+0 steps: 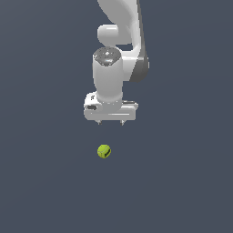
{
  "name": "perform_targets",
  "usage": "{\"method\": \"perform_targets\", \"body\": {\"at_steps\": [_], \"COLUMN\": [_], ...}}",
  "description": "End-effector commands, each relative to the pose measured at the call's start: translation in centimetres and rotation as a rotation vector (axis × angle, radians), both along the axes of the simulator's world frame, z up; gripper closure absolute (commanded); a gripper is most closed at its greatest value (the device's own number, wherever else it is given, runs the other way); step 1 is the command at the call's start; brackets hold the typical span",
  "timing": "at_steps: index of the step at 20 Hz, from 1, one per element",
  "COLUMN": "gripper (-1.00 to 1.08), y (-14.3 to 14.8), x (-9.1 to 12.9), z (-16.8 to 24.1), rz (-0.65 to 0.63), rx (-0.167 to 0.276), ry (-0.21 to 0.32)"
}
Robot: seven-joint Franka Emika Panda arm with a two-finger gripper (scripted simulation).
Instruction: Pick up the object and move it to a goal position.
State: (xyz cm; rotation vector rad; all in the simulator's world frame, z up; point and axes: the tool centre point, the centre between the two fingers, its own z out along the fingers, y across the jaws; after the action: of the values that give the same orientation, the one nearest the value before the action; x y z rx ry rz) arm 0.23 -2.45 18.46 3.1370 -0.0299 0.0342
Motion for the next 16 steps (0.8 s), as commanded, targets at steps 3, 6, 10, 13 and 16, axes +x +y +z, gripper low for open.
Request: {"method": "perform_targets", "body": {"at_steps": [3,6,10,13,16], "gripper": [-0.92,-0.92,-0.92,-0.92,-0.92], "y": [0.02,0.17,0.39,0.42,0.33], "x": [-0.02,-0.13,-0.34,-0.37,-0.21], "z": [0.04,0.28,0.66,0.70,0.53], "rz": [0.004,0.023,0.047,0.047,0.051], "rx": [-0.001,-0.005,-0.012,-0.012,-0.012], "ry": [0.001,0.005,0.010,0.010,0.010]}}
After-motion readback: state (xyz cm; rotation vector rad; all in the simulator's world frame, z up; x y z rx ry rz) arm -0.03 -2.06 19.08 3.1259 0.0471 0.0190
